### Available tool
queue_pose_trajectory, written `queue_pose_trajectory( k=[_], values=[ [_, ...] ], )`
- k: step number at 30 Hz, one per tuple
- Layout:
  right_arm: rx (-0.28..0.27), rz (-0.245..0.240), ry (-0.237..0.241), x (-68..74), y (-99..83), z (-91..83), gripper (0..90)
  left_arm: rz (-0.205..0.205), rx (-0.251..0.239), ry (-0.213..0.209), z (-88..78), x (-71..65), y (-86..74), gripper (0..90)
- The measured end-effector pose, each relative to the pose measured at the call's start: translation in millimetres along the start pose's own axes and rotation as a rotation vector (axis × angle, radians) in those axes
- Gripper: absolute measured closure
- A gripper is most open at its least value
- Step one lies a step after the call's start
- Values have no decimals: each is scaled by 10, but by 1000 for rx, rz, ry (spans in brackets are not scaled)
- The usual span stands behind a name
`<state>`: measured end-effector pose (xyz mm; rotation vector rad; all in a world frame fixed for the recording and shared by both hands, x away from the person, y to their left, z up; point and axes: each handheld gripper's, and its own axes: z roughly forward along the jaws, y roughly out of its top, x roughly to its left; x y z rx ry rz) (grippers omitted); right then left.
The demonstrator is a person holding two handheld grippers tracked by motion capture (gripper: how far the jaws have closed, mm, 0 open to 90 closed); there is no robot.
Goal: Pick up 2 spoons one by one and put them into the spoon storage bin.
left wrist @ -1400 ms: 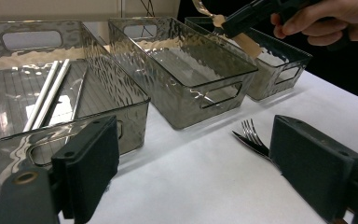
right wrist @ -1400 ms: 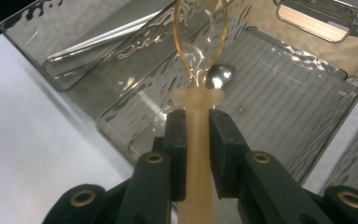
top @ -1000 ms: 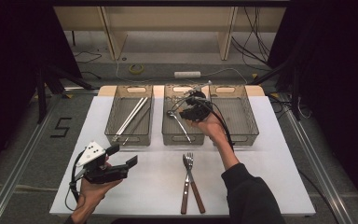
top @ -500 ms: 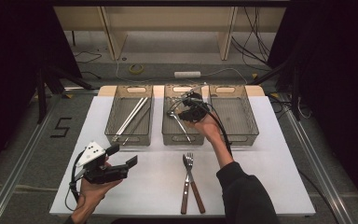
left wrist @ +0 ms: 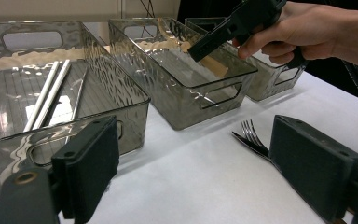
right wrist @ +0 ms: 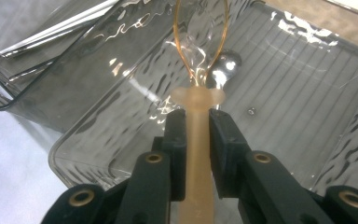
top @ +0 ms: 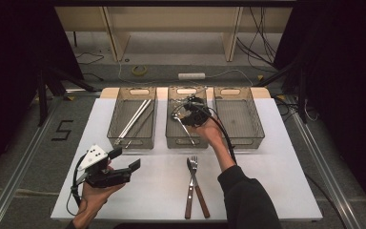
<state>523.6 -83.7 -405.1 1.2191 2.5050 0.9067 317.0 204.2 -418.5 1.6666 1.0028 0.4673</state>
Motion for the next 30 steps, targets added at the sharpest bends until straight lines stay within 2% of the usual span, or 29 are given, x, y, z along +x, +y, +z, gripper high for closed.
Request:
queue_pose_trajectory(
  k=[10, 12, 15, 18, 21, 24, 30],
  values=[
    [20, 2, 12, 14, -7, 72, 760, -1, -2, 2, 0, -1, -1, 155],
    [15, 15, 27, 7, -7, 73, 678, -1, -1, 1, 1, 0, -1, 155],
    [3, 17, 38, -4, -7, 31, 628, 0, -2, 0, 0, -1, -2, 155],
    [-20, 23, 79, -2, -19, -53, 566, -1, -2, 2, -3, 2, -4, 155],
    [-41, -21, 120, 64, -63, -153, 502, -1, -2, 2, -1, 1, -4, 155],
    [-61, -74, 153, 161, -127, -264, 475, 2, -2, 2, 4, -9, -3, 155],
    [-96, -128, 212, 331, -311, -455, 438, -2, 0, 4, 8, -3, -4, 155]
  ],
)
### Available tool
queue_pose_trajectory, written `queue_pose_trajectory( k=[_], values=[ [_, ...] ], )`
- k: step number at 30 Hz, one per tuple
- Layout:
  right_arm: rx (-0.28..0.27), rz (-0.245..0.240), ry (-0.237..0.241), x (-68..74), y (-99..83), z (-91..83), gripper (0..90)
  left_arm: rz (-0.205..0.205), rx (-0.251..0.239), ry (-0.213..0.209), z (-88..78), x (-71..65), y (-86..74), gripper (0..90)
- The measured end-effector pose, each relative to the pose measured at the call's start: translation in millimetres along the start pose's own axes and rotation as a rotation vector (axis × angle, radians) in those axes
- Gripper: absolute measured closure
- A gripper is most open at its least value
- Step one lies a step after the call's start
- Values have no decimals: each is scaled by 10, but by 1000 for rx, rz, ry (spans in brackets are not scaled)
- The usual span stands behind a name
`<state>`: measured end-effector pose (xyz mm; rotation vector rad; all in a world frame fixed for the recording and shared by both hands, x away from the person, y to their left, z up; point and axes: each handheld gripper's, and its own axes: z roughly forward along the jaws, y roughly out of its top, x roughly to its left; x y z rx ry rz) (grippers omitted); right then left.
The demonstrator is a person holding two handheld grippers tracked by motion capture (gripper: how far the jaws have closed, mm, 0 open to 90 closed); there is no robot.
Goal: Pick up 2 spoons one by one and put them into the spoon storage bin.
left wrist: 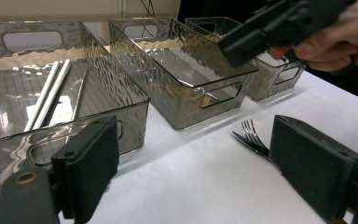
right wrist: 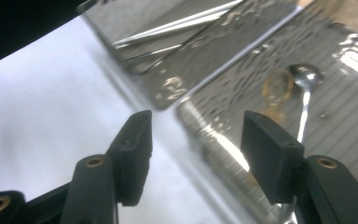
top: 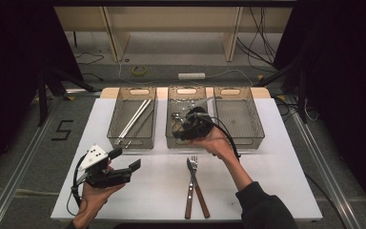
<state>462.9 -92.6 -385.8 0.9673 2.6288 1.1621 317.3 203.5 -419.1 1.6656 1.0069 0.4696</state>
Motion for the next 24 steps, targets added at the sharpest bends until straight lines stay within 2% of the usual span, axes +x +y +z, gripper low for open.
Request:
queue_pose_trajectory(
  k=[5, 12, 15, 24],
  values=[
    [-12, -13, 17, 158, -174, -110, 410, 0, 1, 2, -3, 0, -2, 155],
    [-73, -30, 46, 357, -372, -299, 381, 0, 4, 4, -1, 0, -3, 155],
    [-78, -33, 55, 431, -480, -335, 378, -3, 3, 6, -2, 3, -4, 155],
    [-68, -7, 83, 460, -740, -289, 339, 0, 5, 3, 1, 0, -2, 155]
  ],
)
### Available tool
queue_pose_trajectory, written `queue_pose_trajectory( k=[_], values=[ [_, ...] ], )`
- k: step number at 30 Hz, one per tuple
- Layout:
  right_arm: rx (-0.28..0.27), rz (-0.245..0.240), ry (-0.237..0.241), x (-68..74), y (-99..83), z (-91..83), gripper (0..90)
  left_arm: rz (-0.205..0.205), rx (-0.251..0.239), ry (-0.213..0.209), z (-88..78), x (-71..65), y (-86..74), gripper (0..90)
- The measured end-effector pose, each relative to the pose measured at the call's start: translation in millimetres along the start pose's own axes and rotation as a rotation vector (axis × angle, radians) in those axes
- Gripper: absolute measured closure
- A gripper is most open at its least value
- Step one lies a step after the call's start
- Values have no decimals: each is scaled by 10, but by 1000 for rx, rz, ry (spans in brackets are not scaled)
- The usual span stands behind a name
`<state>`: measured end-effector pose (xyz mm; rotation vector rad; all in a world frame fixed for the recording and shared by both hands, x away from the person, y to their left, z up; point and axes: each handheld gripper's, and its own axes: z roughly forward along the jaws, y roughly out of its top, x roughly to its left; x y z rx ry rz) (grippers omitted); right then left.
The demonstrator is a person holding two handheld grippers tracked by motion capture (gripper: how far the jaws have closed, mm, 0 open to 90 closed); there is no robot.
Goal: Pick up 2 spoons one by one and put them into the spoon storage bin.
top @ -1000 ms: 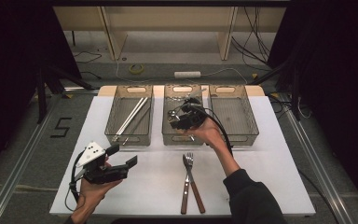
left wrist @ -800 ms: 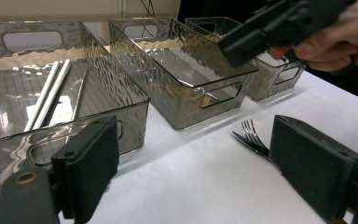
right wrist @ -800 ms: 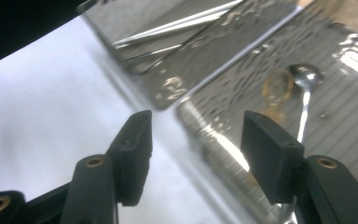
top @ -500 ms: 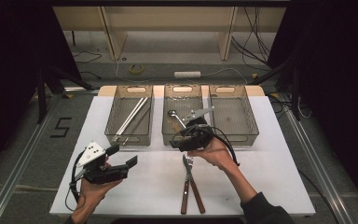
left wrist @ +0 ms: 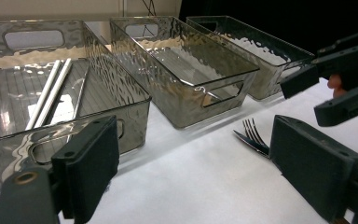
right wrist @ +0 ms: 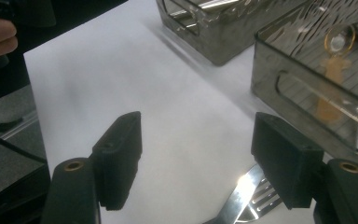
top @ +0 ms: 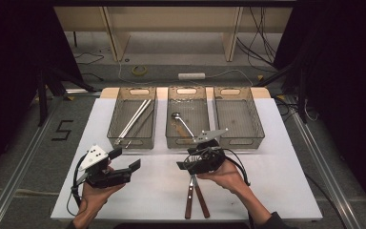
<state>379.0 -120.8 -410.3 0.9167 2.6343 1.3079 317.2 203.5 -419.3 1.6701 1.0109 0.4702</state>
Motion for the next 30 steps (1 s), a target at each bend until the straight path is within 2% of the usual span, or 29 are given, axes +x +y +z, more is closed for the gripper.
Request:
queue_pose_trajectory(
  k=[6, 17, 30],
  values=[
    [-3, 1, 27, 62, -94, -8, 315, 1, 2, 0, 0, 0, 0, 155],
    [28, -4, 69, 176, -217, 51, 292, 0, 1, 4, 9, -5, 4, 155],
    [89, -21, 70, 287, -326, 134, 249, -3, -1, 4, -1, -2, 2, 155]
  ],
)
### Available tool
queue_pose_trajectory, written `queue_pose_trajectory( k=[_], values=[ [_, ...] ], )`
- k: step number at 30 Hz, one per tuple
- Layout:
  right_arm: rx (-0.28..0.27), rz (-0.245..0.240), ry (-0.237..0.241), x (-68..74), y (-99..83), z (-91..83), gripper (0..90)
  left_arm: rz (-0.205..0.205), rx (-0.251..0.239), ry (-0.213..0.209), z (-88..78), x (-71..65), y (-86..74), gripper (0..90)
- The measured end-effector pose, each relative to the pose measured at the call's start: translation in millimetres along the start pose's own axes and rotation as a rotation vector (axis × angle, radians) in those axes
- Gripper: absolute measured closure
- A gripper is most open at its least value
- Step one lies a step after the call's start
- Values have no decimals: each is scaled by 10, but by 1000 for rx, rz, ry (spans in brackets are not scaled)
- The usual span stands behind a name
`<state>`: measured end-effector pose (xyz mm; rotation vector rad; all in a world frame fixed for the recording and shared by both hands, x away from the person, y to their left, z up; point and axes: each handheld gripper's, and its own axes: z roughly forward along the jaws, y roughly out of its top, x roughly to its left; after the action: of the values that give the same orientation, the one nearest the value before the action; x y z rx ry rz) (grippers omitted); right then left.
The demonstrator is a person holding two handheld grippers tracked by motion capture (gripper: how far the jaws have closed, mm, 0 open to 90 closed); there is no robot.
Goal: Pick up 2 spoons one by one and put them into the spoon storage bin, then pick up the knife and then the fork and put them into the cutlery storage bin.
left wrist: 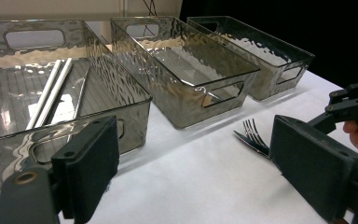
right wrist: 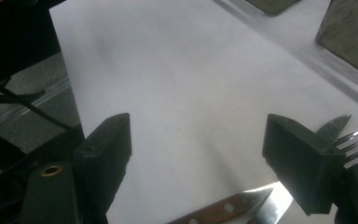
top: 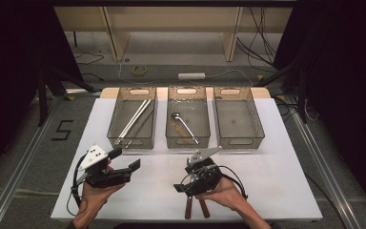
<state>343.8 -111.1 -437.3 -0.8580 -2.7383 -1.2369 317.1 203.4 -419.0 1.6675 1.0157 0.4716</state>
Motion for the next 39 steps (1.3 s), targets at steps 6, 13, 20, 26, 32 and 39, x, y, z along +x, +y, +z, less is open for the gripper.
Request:
queue_pose_trajectory(
  k=[6, 13, 20, 26, 32, 39],
  values=[
    [27, -22, 7, 41, -52, 42, 296, 0, 1, 0, 0, -1, 0, 155],
    [84, -40, 7, 73, -116, 101, 485, 2, 0, 1, -5, -4, -2, 155],
    [125, -57, 13, 69, -161, 137, 720, 2, 4, 1, 1, 3, 0, 155],
    [188, -91, 6, 118, -212, 218, 880, 1, 2, 1, 0, -6, -1, 155],
    [234, -104, 19, 161, -255, 303, 900, 5, -1, 1, -15, -5, -5, 155],
    [262, -108, 24, 190, -288, 345, 900, 13, 3, 0, -22, -6, -7, 155]
  ],
)
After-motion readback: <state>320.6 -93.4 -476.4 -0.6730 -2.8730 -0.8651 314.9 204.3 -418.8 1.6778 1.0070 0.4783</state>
